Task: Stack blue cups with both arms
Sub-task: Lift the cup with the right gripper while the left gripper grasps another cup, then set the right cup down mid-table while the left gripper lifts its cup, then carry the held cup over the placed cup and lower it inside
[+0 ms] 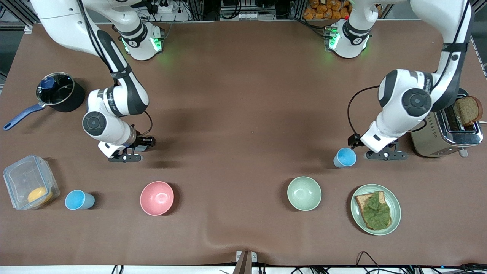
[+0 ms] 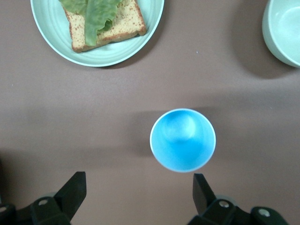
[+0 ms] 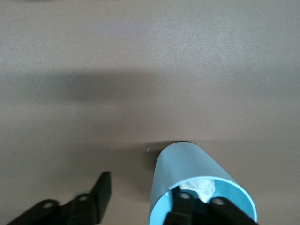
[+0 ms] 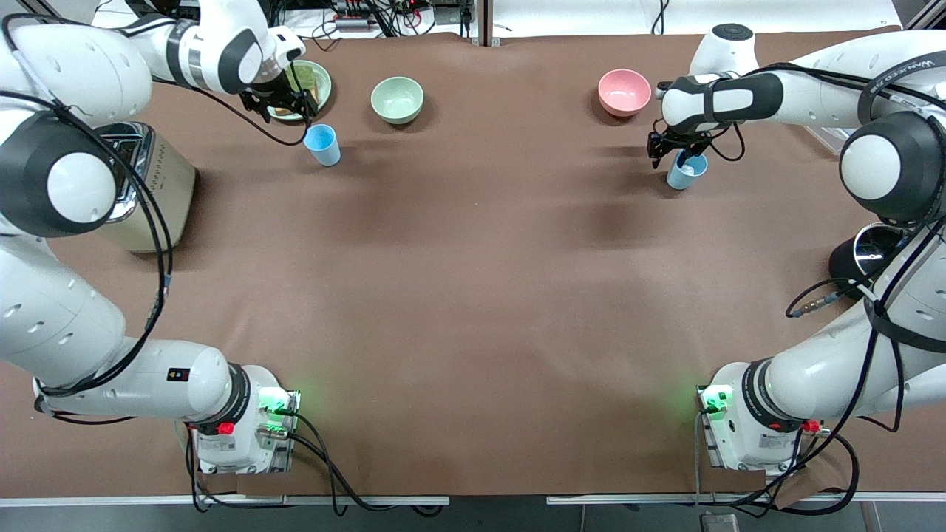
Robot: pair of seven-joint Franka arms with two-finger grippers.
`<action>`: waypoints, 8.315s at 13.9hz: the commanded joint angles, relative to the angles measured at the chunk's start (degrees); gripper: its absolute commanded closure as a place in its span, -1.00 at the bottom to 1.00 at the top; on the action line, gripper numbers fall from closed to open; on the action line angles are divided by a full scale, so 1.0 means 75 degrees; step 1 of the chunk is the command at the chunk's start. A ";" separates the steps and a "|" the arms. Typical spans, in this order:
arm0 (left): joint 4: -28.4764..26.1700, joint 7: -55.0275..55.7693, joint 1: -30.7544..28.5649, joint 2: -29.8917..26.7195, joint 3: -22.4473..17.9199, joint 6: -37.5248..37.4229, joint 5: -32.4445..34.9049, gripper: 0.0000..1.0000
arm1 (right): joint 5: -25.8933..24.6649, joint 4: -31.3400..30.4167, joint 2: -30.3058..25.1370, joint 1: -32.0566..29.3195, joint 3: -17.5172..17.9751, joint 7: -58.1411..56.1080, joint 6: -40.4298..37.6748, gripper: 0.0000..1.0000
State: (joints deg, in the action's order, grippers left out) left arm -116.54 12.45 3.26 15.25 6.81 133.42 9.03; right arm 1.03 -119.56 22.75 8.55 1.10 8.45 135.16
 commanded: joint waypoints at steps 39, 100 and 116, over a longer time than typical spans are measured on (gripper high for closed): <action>0.0726 0.0555 -0.0118 0.2115 0.0029 0.1465 -0.0348 0.88 | 0.1036 0.4714 0.2732 0.4438 0.0076 0.7744 -0.0829 -0.98; 0.3197 1.2237 0.3104 0.2500 0.2291 -0.0246 0.0095 1.00 | -0.0301 0.3648 -0.2530 -0.0929 0.0075 -0.0963 -0.5072 -1.00; 0.3327 1.2426 0.3655 0.2948 0.2045 -0.0246 0.0648 -1.00 | 0.0027 0.3613 -0.2530 -0.0941 0.0052 -0.0974 -0.4908 -1.00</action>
State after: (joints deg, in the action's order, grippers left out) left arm -93.03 103.65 29.81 37.05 22.76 132.64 12.01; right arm 0.10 -92.20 4.58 2.15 1.10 0.42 98.13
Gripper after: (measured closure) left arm 0.445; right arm 0.000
